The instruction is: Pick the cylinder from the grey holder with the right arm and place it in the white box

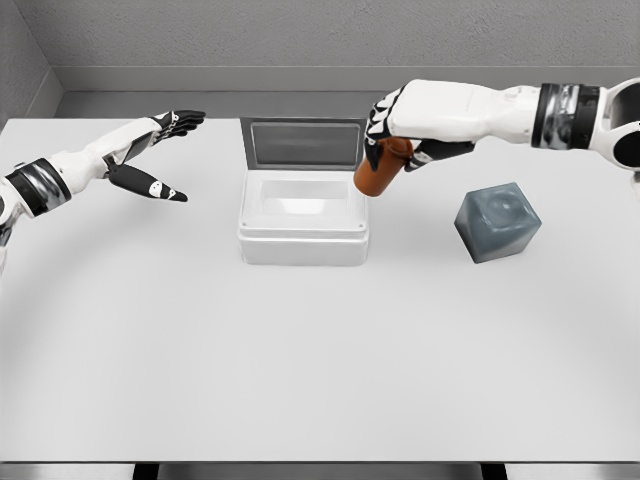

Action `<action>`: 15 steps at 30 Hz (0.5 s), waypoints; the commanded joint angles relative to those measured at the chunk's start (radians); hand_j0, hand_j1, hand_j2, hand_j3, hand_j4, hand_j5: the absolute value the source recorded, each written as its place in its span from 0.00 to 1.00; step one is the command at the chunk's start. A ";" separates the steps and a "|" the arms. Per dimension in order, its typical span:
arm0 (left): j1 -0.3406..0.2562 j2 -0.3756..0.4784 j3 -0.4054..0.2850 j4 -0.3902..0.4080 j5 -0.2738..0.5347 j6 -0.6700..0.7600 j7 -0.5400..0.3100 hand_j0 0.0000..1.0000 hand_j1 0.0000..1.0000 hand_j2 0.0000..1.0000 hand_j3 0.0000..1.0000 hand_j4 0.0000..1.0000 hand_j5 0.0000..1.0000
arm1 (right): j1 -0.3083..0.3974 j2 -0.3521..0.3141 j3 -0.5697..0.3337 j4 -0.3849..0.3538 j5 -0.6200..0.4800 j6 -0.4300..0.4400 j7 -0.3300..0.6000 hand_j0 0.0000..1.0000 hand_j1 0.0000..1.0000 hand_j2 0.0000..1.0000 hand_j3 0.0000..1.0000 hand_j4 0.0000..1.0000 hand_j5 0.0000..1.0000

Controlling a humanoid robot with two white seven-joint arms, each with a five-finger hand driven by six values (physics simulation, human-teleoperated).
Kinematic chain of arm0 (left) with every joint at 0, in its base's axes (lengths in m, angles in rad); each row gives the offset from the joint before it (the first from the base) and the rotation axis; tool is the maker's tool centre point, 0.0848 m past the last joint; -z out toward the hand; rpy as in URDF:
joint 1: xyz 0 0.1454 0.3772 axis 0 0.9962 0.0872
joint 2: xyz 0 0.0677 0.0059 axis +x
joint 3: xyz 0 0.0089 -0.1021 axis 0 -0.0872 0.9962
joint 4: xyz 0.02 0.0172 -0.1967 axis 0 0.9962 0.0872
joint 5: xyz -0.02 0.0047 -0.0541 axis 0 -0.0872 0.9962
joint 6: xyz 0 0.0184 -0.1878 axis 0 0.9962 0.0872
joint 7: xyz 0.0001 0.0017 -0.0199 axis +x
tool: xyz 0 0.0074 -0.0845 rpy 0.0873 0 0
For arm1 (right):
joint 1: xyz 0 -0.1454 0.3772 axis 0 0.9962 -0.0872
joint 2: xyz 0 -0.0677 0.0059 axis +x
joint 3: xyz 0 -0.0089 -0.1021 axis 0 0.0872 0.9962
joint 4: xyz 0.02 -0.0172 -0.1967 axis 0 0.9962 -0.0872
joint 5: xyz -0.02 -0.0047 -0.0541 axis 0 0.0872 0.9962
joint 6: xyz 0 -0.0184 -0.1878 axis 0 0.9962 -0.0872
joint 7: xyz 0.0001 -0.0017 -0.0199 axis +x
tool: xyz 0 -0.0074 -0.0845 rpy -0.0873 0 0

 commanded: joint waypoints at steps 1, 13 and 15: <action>0.000 0.000 0.001 -0.001 0.007 0.001 0.000 1.00 1.00 1.00 1.00 1.00 1.00 | 0.000 0.018 0.000 0.027 -0.003 0.003 -0.001 0.40 0.40 0.40 0.40 0.40 0.40; 0.002 0.000 0.001 -0.001 0.007 0.001 0.000 1.00 1.00 1.00 1.00 1.00 1.00 | -0.006 0.100 0.002 0.133 0.023 0.003 -0.001 0.40 0.40 0.40 0.40 0.40 0.40; 0.002 0.000 0.001 -0.001 0.007 0.001 0.000 1.00 1.00 1.00 1.00 1.00 1.00 | -0.008 0.110 0.002 0.144 0.025 0.003 -0.001 0.40 0.40 0.40 0.40 0.40 0.40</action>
